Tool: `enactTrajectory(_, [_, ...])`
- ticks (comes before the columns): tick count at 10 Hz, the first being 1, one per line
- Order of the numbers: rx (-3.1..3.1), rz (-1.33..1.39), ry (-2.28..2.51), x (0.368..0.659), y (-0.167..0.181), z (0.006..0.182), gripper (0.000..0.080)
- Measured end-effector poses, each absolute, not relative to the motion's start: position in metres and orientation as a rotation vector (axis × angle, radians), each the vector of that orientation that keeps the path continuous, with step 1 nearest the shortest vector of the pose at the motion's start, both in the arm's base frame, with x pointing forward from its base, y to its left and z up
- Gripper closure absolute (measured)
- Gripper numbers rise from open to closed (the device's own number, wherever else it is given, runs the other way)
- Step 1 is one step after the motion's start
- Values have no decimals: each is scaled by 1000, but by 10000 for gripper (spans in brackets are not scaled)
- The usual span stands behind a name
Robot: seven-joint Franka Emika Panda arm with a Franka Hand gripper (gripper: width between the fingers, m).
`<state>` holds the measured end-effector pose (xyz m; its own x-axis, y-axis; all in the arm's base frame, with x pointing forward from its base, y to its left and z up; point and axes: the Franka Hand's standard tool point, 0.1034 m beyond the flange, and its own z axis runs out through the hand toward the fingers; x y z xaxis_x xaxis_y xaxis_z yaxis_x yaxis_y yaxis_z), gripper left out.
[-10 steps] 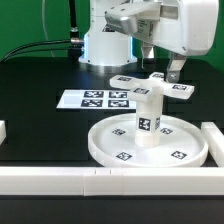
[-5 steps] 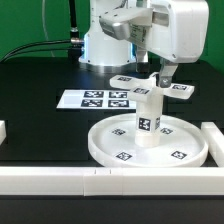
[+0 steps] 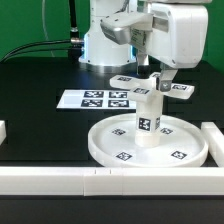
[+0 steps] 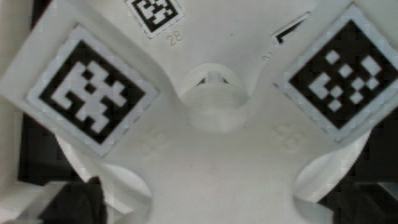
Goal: Assemble round table
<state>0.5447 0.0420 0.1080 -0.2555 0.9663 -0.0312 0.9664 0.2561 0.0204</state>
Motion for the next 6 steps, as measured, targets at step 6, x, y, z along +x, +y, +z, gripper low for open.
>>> enactTrajectory(6, [1903, -19, 2470, 541, 41, 99, 150])
